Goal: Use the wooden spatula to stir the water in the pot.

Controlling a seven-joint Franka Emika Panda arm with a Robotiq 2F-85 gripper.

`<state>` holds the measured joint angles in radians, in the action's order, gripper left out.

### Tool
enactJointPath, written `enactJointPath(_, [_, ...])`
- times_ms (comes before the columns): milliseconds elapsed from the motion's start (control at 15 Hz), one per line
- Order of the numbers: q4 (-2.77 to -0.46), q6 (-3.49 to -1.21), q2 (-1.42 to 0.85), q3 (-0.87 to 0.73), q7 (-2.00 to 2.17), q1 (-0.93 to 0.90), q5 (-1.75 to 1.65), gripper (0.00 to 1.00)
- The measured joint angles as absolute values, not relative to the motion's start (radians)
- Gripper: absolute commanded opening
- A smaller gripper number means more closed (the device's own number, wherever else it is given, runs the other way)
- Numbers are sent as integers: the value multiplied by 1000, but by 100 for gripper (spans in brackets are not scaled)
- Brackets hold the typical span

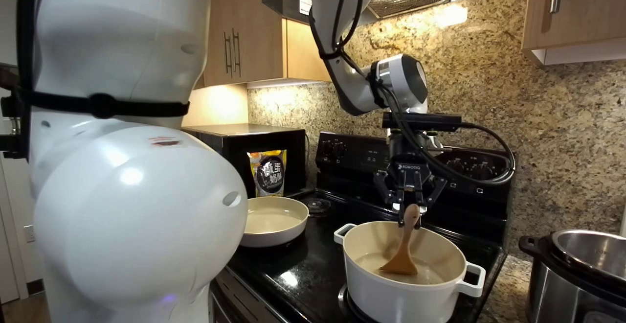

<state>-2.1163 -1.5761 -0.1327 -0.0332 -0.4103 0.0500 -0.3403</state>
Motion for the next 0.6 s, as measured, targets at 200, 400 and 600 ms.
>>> enactJointPath(200, [-2085, -1575, -165, -43, -410, 54, -339, 6])
enactJointPath(400, [-2048, -1574, -204, -56, -410, 72, -338, 6])
enactJointPath(600, [-2038, -1566, -219, -64, -410, 86, -338, 6])
